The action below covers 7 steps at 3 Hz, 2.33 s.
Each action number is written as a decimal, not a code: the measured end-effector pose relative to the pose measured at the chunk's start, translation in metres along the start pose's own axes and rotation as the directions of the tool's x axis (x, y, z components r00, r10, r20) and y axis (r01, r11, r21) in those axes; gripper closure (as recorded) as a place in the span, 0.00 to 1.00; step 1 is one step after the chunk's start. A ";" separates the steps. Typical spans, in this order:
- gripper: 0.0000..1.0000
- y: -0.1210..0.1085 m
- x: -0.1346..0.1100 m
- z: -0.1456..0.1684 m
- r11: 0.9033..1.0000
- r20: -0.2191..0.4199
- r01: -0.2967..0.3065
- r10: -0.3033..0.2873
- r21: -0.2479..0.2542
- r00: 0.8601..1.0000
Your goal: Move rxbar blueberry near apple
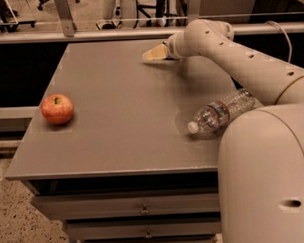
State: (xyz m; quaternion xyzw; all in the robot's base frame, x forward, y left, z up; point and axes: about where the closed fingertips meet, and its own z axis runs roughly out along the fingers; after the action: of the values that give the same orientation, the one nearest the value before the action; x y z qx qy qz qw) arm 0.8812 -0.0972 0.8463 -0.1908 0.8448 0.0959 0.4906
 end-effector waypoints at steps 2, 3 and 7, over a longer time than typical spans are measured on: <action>0.46 -0.005 -0.002 0.016 1.000 0.000 -0.005 0.005 0.023 1.000; 0.70 -0.004 -0.006 0.015 1.000 0.014 0.010 -0.010 0.025 1.000; 1.00 0.112 -0.052 -0.063 0.891 0.227 0.278 -0.206 -0.358 0.952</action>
Offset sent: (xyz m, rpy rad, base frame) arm 0.0199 -0.0031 -0.0027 -0.0122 -0.0107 -0.0371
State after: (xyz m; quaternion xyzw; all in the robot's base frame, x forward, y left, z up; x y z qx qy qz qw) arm 0.8074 -0.0058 0.9198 -0.3780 0.7301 0.2151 0.5270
